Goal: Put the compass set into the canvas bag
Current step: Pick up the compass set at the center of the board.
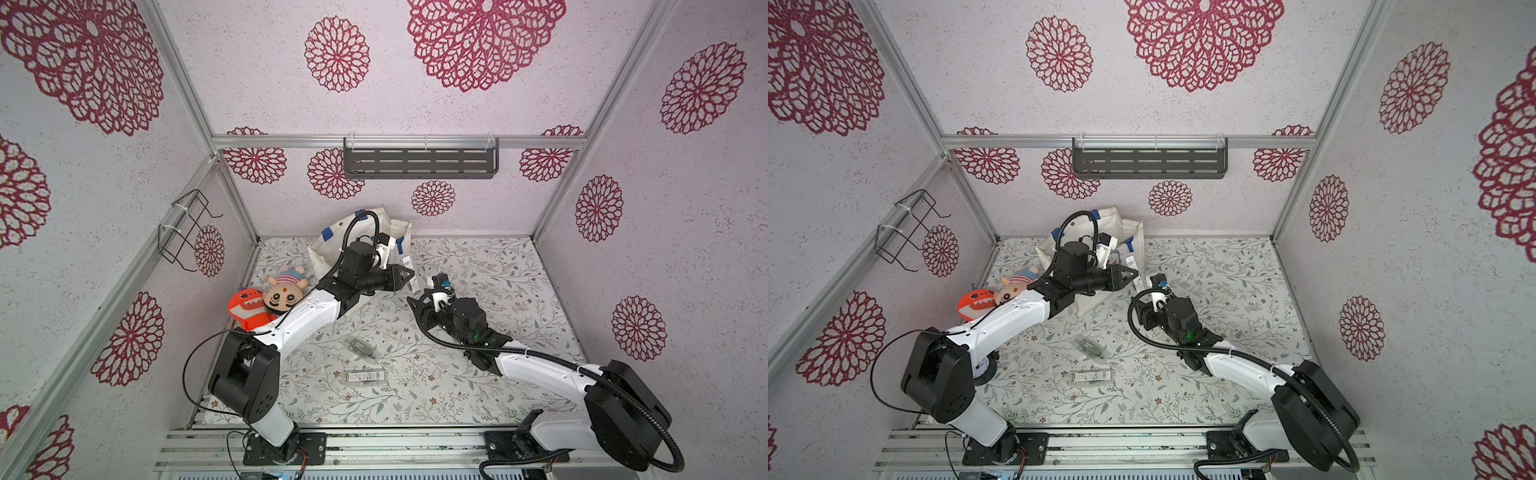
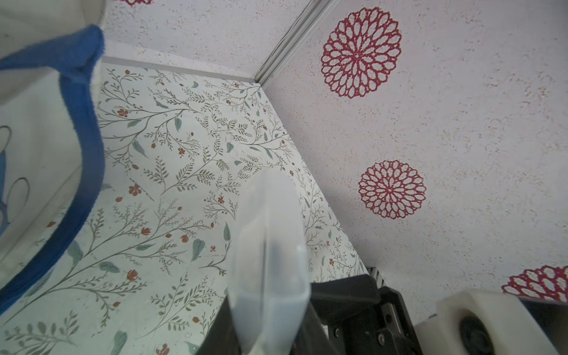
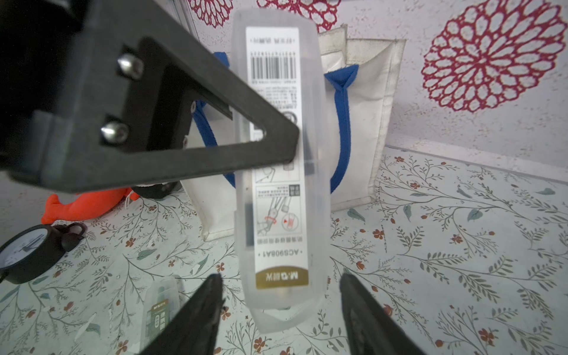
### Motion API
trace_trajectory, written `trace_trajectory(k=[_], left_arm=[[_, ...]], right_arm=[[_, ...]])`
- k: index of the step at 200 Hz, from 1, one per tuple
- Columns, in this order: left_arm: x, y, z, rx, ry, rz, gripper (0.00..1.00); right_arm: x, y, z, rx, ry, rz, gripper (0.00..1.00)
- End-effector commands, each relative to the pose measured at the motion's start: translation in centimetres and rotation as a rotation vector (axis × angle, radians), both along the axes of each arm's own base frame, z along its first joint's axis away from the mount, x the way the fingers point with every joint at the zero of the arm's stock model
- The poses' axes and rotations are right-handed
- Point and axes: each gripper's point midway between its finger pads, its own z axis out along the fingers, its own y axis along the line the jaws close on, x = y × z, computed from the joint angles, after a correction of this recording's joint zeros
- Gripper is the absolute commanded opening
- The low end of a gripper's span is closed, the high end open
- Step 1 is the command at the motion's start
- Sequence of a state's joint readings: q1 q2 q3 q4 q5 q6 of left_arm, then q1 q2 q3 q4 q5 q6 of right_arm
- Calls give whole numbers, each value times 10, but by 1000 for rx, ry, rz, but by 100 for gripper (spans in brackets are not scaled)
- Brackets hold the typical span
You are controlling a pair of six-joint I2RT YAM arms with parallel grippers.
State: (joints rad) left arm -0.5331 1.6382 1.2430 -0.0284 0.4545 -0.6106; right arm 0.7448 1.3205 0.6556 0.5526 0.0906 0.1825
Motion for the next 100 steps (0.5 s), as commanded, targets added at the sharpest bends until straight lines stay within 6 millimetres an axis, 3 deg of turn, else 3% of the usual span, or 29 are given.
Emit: trace_trajectory(k=[1,23,70,100], left_arm=[[9,14,35,12,-90,36,24],[17,36,51,55,-115,71,24],[40,99,107,128,-229,207,23],[74,145,111,189,-251,326,24]], right_arm=[[-6,-3,13,19,-27,15,70],[-15,-3,10,11,-22,51,70],[-27,-3,11,17,-29,101,68],[-29,0,5,5,-16,119,67]])
